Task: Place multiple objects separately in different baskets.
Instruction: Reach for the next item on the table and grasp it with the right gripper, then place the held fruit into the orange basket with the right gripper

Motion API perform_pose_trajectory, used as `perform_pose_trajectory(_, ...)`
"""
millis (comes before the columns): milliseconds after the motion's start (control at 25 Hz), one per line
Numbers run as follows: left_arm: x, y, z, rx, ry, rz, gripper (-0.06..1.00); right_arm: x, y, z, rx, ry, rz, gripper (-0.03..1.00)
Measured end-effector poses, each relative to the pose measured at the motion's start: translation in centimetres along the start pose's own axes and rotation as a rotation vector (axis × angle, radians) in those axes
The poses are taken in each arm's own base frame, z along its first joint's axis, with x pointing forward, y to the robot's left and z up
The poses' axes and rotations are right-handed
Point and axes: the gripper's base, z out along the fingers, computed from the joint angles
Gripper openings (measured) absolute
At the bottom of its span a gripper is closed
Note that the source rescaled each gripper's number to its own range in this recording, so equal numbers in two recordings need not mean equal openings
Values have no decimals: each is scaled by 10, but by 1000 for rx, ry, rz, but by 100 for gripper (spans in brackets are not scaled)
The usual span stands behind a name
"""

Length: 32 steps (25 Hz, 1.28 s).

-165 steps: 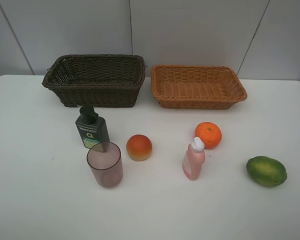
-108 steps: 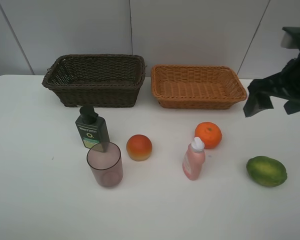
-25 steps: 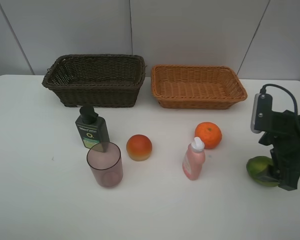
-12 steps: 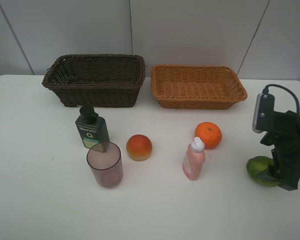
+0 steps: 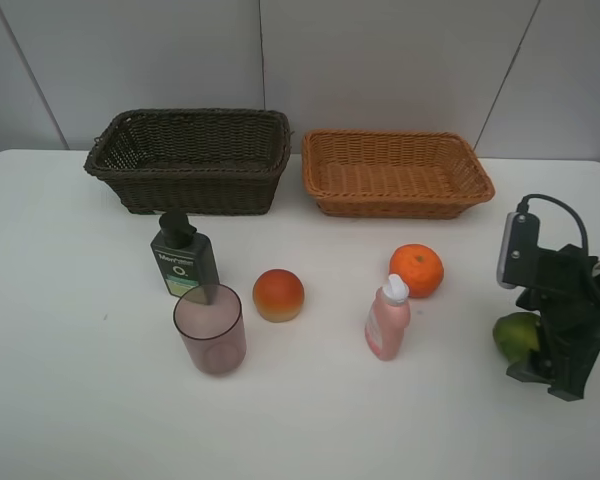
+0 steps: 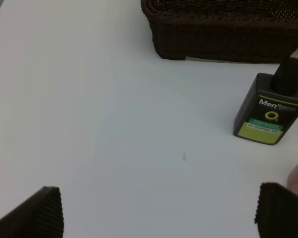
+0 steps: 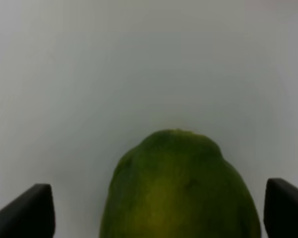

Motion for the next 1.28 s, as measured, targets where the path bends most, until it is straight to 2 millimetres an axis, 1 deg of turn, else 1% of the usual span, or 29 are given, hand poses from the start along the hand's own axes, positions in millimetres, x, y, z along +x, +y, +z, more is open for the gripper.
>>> perform_pose_trajectory(200, 0, 0, 0, 0, 0, 0, 100, 1, 2, 11, -47, 23, 9, 88)
perform_pose_trajectory(280, 0, 0, 0, 0, 0, 0, 100, 2, 3, 16, -63, 32, 8, 83)
perform_pose_trajectory(360, 0, 0, 0, 0, 0, 0, 100, 3, 3, 19, -75, 41, 2, 73)
perform_pose_trajectory(480, 0, 0, 0, 0, 0, 0, 100, 4, 4, 21, -81, 55, -26, 51)
perform_pose_trajectory(520, 0, 0, 0, 0, 0, 0, 100, 4, 3, 21, -80, 58, -36, 45)
perform_pose_trajectory(640, 0, 0, 0, 0, 0, 0, 100, 5, 3, 21, -77, 66, -63, 45)
perform_pose_trajectory(1280, 0, 0, 0, 0, 0, 0, 100, 4, 2, 21, -62, 60, -65, 45)
